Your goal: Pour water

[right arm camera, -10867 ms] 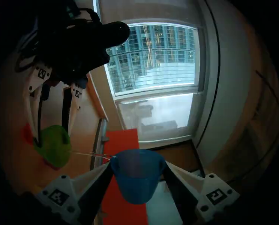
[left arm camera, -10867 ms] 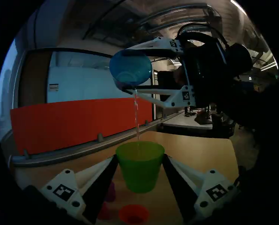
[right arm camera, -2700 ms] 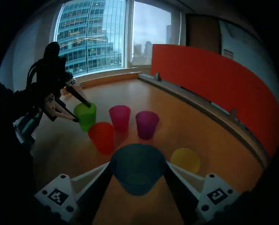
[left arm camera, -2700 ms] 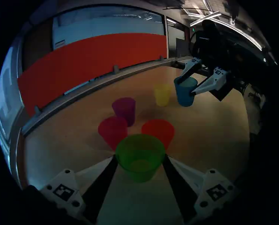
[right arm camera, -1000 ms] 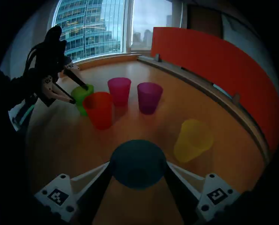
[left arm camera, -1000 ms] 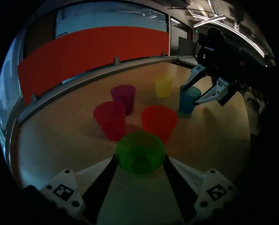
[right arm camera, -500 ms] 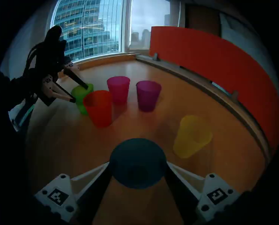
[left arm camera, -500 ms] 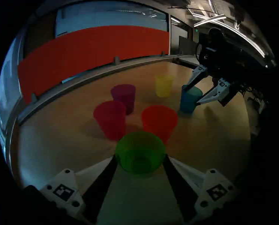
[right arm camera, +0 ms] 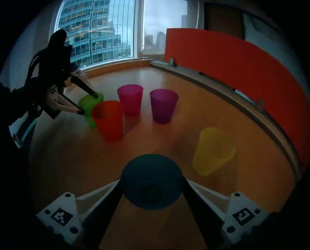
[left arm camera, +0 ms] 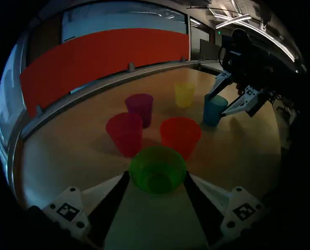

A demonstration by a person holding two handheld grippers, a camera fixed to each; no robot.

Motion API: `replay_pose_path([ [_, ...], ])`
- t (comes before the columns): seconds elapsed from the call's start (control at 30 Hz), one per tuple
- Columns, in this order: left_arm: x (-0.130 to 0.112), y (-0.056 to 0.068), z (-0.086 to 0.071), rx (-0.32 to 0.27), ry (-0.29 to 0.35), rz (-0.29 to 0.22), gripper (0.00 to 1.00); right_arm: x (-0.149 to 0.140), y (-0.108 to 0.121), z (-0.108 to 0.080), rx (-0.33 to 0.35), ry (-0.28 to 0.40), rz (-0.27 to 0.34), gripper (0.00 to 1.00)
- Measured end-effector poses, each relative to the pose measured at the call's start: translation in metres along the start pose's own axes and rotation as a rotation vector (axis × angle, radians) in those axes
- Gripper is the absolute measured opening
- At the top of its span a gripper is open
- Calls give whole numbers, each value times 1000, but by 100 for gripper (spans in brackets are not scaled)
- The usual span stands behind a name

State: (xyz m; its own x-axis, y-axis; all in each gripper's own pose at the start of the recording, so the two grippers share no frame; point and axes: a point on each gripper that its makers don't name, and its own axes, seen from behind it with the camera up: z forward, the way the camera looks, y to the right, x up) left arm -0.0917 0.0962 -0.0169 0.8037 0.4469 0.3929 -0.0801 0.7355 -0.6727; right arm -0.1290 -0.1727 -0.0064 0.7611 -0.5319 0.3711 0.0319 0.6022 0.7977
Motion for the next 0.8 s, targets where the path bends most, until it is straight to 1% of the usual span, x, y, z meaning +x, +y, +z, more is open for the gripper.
replay_pose_path([
  [0.07, -1, -1, 0, 2, -5, 0, 98, 0, -1, 0, 0, -1, -2, 100],
  [0.2, -4, -1, -1, 0, -11, -3, 98, -1, -2, 0, 1, -2, -1, 100],
  [0.43, -12, -4, -8, 5, -26, -10, 98, -7, -4, -4, -4, -4, 9, 100],
  [0.6, -18, -7, -16, 21, -35, -19, 98, -13, -4, -12, -15, -3, 17, 100],
  [0.8, -24, -14, -29, 50, -38, -32, 98, -22, -3, -25, -40, -2, 36, 100],
])
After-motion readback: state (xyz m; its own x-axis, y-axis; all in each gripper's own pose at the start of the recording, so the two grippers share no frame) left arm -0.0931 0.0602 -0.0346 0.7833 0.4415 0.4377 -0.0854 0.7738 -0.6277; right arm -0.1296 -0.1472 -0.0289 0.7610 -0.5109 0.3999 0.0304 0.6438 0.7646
